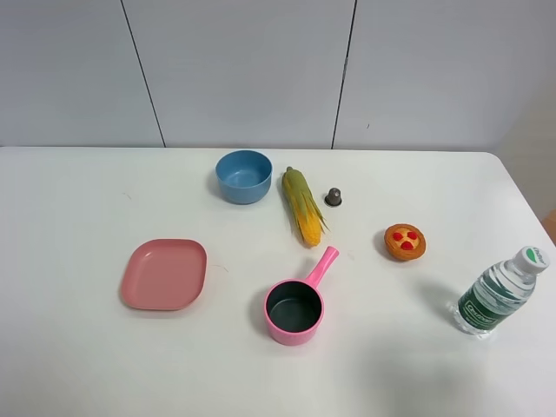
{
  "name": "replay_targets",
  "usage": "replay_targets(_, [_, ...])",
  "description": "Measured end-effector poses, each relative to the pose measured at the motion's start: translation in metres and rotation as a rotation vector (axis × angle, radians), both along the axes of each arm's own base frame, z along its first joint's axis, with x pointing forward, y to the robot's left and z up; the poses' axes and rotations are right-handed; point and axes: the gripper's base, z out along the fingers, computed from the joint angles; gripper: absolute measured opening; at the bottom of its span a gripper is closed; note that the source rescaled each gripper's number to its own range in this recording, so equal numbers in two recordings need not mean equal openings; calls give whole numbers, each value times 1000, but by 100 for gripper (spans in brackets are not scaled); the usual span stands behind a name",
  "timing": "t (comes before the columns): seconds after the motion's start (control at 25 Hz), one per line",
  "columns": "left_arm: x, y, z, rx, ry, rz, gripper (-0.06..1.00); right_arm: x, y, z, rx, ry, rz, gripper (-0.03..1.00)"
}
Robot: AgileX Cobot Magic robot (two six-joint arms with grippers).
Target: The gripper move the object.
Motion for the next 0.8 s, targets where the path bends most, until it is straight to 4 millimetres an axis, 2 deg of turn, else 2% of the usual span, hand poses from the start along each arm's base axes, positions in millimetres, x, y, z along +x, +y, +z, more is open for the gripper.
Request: replay_targets(0.8, [0,0,0,0,0,0,100,1,0,1,-3,-18,4,69])
